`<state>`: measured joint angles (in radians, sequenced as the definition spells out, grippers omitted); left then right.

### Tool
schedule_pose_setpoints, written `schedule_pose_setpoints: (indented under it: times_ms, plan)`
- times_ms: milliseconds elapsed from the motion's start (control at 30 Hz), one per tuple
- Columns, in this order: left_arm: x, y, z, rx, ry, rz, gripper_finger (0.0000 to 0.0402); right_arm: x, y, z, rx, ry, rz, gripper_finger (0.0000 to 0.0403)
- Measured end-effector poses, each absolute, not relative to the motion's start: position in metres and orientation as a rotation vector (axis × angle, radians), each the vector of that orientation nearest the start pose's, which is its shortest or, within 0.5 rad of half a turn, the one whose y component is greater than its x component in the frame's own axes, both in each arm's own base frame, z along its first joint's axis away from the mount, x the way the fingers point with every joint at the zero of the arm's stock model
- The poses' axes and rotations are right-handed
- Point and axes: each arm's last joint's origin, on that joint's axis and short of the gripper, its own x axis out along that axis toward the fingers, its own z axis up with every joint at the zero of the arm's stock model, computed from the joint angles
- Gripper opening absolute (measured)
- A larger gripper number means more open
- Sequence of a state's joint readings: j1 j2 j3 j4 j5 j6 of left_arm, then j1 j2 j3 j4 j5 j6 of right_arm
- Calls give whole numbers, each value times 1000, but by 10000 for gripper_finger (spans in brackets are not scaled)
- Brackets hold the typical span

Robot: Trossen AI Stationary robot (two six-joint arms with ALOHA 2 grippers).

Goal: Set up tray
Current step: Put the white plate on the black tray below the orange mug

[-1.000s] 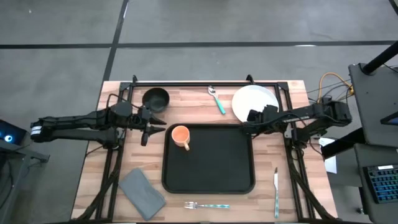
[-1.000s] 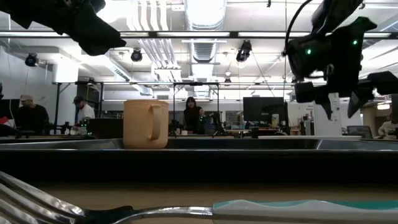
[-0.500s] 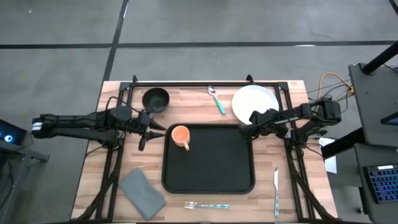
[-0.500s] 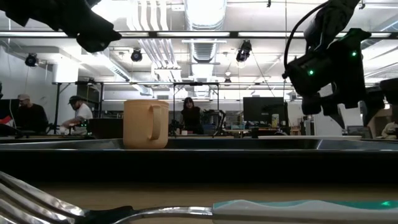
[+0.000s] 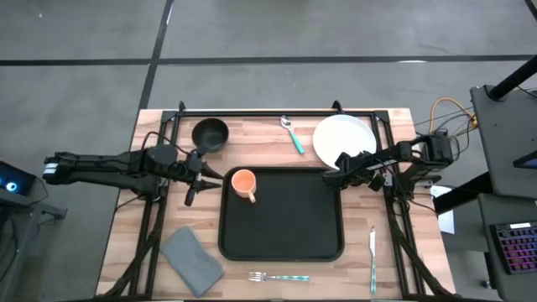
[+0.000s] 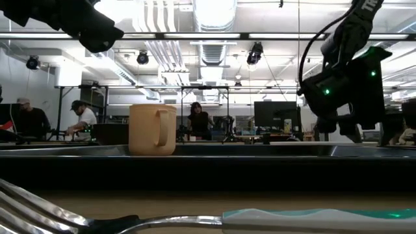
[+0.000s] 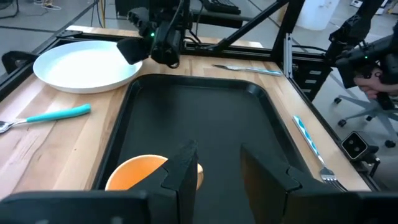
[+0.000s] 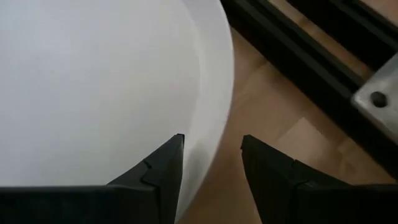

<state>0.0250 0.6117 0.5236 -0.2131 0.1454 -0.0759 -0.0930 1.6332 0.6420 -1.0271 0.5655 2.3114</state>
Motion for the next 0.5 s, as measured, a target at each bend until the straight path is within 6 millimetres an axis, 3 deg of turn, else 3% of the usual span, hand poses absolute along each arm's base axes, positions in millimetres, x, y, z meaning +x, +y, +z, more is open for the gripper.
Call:
schedule_pose_setpoints:
  times_ms: [200,367,500]
  plan:
    - [145,-1,265,-92,305,-129,103,178,-34,97,961,415,-2087,132]
    - [145,-1,265,-91,305,-129,103,179,-35,98,907,448,-2046,37]
    - [145,-1,264,-92,315,-131,103,177,-36,106,910,438,-2032,14]
